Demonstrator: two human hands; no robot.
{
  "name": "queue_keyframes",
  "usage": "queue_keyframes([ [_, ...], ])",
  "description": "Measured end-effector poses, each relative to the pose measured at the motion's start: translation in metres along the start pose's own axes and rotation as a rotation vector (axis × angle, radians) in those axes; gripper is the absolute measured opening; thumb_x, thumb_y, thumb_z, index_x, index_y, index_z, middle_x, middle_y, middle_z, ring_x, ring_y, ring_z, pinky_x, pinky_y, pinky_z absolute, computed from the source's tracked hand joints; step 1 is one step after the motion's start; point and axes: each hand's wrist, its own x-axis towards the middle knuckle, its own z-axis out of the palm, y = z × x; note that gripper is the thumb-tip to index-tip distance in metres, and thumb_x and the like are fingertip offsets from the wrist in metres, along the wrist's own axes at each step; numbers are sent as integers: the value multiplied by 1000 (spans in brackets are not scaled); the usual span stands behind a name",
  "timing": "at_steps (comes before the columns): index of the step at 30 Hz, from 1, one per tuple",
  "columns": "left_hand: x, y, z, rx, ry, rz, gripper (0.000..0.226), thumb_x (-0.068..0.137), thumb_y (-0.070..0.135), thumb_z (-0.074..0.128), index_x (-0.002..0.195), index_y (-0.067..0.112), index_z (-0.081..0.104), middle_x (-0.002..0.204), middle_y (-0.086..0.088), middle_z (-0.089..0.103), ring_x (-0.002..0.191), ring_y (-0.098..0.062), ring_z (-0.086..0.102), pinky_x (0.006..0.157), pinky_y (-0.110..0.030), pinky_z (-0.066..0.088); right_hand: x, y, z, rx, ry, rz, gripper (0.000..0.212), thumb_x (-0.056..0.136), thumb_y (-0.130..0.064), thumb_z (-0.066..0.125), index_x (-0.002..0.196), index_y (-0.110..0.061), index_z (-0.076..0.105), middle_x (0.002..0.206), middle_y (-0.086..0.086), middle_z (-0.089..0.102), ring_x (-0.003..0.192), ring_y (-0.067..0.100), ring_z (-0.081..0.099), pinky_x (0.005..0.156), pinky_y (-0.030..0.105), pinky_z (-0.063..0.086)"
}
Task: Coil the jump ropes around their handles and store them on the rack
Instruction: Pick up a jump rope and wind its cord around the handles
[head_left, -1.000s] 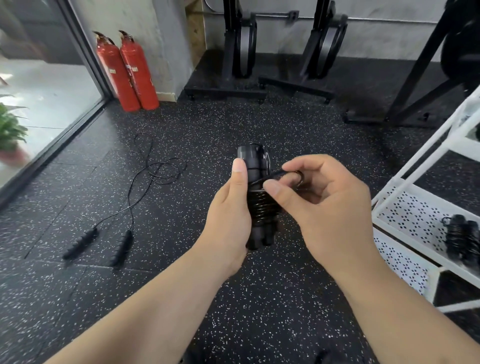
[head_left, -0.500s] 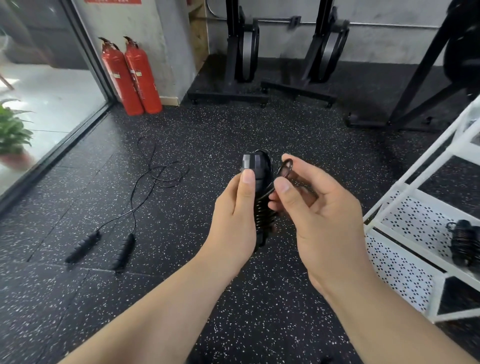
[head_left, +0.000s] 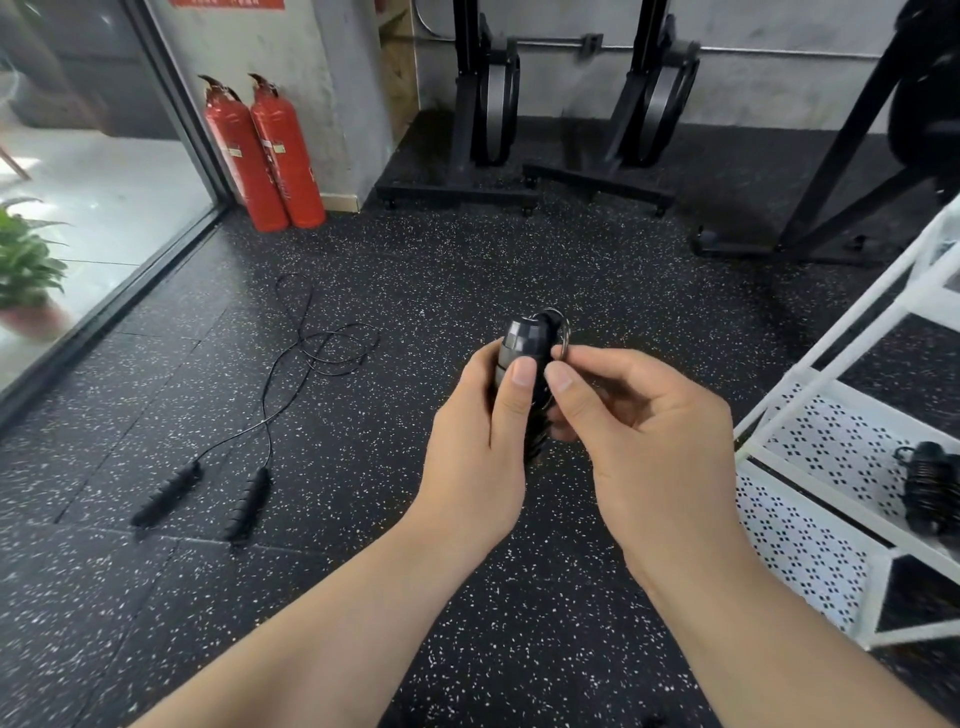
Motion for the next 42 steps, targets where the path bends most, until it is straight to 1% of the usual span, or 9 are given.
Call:
queue_keyframes([
  [4, -1, 2, -2, 53, 23, 23, 56, 100, 65, 38, 136, 29, 61, 104, 21, 74, 96, 2, 69, 77, -12, 47, 4, 0, -2, 84, -18, 143, 8, 92, -18, 83, 98, -23, 85, 85, 2, 80, 76, 14, 75, 67, 28, 61],
  [7, -1, 4, -3, 50, 33, 22, 60, 98, 67, 37, 135, 26, 62, 106, 24, 73, 95, 4, 68, 75, -10, 45, 5, 0, -3, 153, -52, 256, 5, 90, -17, 84, 93, -20, 86, 83, 10, 78, 70, 14, 71, 64, 28, 60],
  [10, 0, 3, -1, 39, 15, 18, 58, 98, 66, 37, 132, 25, 63, 102, 26, 72, 92, 4, 67, 75, -11, 46, 6, -1, -5, 121, -96, 263, 5, 90, -18, 84, 94, -18, 86, 82, 15, 76, 67, 14, 68, 61, 28, 60],
  [15, -2, -1, 2, 26, -17, 7, 56, 100, 66, 38, 130, 26, 63, 99, 22, 72, 89, 4, 65, 77, -18, 47, 9, 2, -6, 234, -56, 412, 24, 81, -24, 90, 101, -15, 81, 75, 0, 72, 62, 12, 63, 58, 29, 56],
  [20, -2, -2, 4, -9, -37, -8, 54, 103, 63, 39, 134, 26, 63, 113, 11, 76, 102, -5, 71, 88, -34, 56, 14, 3, -9, 257, -97, 407, 31, 82, -23, 88, 111, -26, 80, 93, -3, 76, 79, 8, 71, 64, 29, 55],
  [27, 0, -3, 5, -19, -57, -10, 57, 100, 71, 39, 132, 30, 64, 111, 9, 76, 100, -10, 73, 87, -41, 58, 28, 6, -18, 373, -174, 502, 41, 74, -14, 85, 114, -18, 81, 100, 3, 71, 85, 13, 71, 68, 31, 57],
  [32, -1, -3, 4, -9, -85, -10, 52, 104, 64, 40, 134, 29, 63, 114, 10, 77, 103, -10, 73, 89, -40, 60, 34, 5, -24, 374, -273, 586, 38, 84, -8, 79, 120, -17, 79, 103, 3, 75, 73, 10, 68, 69, 31, 50],
  [37, 0, -3, 5, -74, -103, -48, 50, 105, 65, 42, 130, 28, 63, 105, 1, 77, 88, -22, 75, 72, -45, 60, 34, 8, -23, 376, -276, 563, 30, 89, -6, 78, 116, -18, 79, 95, 1, 70, 71, 11, 64, 68, 33, 51],
  [42, 2, -3, 4, -68, -110, -25, 52, 104, 66, 41, 134, 28, 62, 113, 4, 77, 98, -17, 74, 81, -41, 58, 33, 7, -21, 381, -253, 515, 29, 90, -6, 76, 116, -16, 78, 99, 4, 65, 72, 11, 58, 67, 32, 46],
])
